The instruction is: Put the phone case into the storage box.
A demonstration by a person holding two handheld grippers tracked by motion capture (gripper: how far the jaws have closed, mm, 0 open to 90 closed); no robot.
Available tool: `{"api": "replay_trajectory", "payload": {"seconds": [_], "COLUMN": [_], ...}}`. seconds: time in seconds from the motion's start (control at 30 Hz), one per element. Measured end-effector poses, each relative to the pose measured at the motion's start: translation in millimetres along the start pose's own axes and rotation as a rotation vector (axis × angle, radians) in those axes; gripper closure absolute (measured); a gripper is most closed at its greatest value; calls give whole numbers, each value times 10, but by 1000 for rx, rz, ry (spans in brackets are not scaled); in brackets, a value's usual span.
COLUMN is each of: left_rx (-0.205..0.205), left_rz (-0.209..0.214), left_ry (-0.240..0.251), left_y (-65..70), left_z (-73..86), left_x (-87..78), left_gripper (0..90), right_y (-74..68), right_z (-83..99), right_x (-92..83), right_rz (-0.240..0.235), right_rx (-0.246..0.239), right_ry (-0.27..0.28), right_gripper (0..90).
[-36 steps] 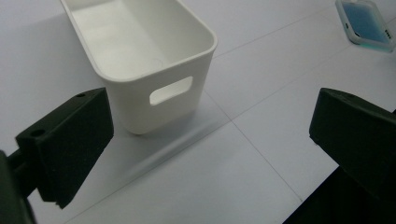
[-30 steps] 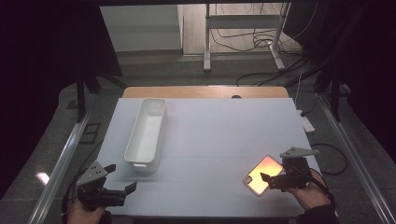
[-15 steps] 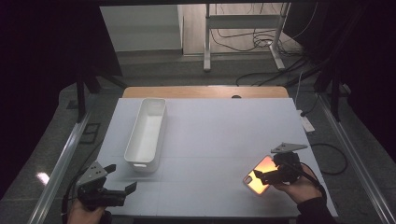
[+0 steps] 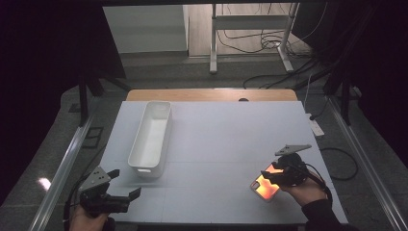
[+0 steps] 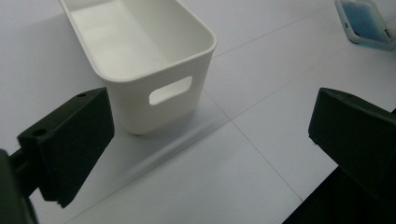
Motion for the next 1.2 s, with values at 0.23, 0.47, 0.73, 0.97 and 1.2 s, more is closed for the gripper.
{"api": "replay_trajectory", "payload": {"seconds": [0.23,0.47,0.73,0.97,1.2], "left_rx": [1,-1,-1,0,0], "left_rz": [0,2,2,1,1], "left_ry": [-1,0,0,-1,-1], "left_y": [1,-1,-1,1,2], "left_z": [0,0,0,0,-1], "left_x": [2,2,1,3,3], "left_gripper": [12,15,16,17,17], "right_y": [-20,-24,-50,-66,-105], "right_z": [0,-9,59,116,169], "right_x": [40,65,215,301,401], "right_rz": [-40,-51,-67,-65,-67], "right_rx": [-44,-74,-98,-110,-122], "right_ry": [-40,-44,-94,-113,-155], "right_gripper": [780,894,894,894,895]}}
Point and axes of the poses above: each handheld gripper's, and its own axes: x roughly forward along the jaws, z roughly out of its underside, y roughly to its right, the point moved 3 cm from there along x, roughly forward along the jaws, and after that the axes turned 13 degrees about z, right-handed, at the moved point
